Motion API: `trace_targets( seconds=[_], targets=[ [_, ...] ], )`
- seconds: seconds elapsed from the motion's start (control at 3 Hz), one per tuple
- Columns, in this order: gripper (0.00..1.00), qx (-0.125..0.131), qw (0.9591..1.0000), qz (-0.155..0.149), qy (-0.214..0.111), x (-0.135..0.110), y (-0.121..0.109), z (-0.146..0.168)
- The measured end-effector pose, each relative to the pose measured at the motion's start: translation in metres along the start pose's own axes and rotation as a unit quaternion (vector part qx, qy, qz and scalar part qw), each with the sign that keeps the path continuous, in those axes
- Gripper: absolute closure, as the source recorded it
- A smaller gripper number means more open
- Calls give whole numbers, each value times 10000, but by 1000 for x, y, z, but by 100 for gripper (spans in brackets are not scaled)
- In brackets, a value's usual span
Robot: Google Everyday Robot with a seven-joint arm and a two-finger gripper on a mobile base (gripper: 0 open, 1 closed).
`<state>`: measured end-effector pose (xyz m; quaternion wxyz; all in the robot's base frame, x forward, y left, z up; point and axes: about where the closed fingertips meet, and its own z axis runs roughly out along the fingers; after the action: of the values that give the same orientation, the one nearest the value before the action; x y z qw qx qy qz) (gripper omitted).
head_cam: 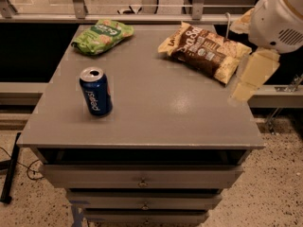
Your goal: Pick green rice chip bag
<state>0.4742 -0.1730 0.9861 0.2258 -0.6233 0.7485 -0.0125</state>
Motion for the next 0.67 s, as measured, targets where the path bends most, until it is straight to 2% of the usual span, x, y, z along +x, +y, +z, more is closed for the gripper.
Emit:
trace_targets(
  seconds=[0.33, 0.67],
  targets=[
    [0, 253, 9954, -451, -811, -61, -40, 32],
    [0, 504, 9835, -812, -1535, -116, -86, 71]
  ],
)
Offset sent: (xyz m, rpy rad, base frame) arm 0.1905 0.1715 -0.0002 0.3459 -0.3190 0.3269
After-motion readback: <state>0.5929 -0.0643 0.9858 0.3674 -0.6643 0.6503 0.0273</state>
